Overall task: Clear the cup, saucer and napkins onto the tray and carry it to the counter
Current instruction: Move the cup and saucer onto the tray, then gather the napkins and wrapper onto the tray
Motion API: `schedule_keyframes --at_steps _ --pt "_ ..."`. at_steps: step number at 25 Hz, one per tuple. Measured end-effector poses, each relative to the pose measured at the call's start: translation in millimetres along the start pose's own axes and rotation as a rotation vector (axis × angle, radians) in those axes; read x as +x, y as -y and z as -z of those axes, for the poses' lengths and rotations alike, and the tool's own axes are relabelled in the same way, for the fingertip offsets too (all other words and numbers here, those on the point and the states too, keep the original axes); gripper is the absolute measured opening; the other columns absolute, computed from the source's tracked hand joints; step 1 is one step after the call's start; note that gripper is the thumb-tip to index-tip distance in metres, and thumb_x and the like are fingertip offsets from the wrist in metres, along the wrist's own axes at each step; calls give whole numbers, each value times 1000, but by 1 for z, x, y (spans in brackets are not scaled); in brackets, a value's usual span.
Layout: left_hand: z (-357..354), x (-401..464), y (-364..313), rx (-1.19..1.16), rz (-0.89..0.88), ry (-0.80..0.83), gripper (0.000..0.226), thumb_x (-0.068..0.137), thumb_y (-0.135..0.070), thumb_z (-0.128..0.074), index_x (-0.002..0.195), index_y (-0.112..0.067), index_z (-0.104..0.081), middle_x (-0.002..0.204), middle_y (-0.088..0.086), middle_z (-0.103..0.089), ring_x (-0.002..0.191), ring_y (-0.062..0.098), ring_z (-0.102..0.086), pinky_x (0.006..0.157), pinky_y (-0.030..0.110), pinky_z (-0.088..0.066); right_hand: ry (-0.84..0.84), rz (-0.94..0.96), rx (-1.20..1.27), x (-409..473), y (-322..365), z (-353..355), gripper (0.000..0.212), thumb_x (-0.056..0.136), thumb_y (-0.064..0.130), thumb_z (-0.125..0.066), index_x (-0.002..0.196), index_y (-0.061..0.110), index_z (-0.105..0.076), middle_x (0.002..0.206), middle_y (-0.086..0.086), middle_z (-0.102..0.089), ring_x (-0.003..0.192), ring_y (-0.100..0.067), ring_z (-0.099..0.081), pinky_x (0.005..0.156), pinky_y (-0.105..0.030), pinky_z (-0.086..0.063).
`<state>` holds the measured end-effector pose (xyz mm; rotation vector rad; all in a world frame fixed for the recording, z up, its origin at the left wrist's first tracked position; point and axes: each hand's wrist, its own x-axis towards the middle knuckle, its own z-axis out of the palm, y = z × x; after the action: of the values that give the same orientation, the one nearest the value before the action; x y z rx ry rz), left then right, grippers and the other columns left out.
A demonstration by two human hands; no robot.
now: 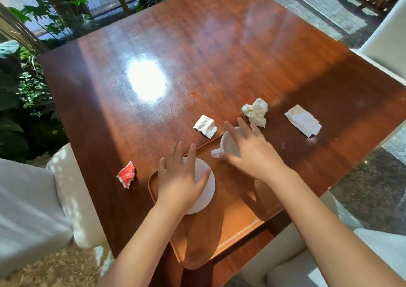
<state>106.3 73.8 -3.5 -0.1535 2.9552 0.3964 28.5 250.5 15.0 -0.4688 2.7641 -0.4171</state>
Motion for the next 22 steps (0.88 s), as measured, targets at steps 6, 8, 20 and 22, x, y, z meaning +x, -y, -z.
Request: schedule_keyframes --at_steps 6,8,20,22 --pt "44 62 -38 -92 -286 -158 46 87 -33 -56 126 -11 -52 123 11 -62 106 34 -58 90 46 -42 27 19 38 -6 -3 8 66 89 52 -41 143 38 -7 158 -3 -6 142 -33 -8 104 -60 -34" --pt "48 81 -48 -87 -361 -169 44 87 -31 -57 125 -10 -53 118 12 -64 99 34 -61 86 43 -44 -43 16 7 -8 -11 11 61 89 46 -43 143 32 -18 154 -7 -18 138 -31 -23 99 -55 -39" --pt "3 191 -116 152 -739 176 55 85 -18 -65 136 -22 -47 149 7 -38 131 28 -39 97 46 -44 -269 -175 -182 26 -151 26 42 84 5 -57 125 14 -56 136 -17 -51 119 -38 -48 81 -49 -48" --pt "-2 195 -117 146 -732 210 49 84 -19 -65 132 -23 -52 140 6 -48 123 26 -47 91 44 -49 -266 -157 -176 29 -159 24 38 82 -2 -55 117 13 -60 125 -15 -58 110 -39 -52 72 -47 -52"
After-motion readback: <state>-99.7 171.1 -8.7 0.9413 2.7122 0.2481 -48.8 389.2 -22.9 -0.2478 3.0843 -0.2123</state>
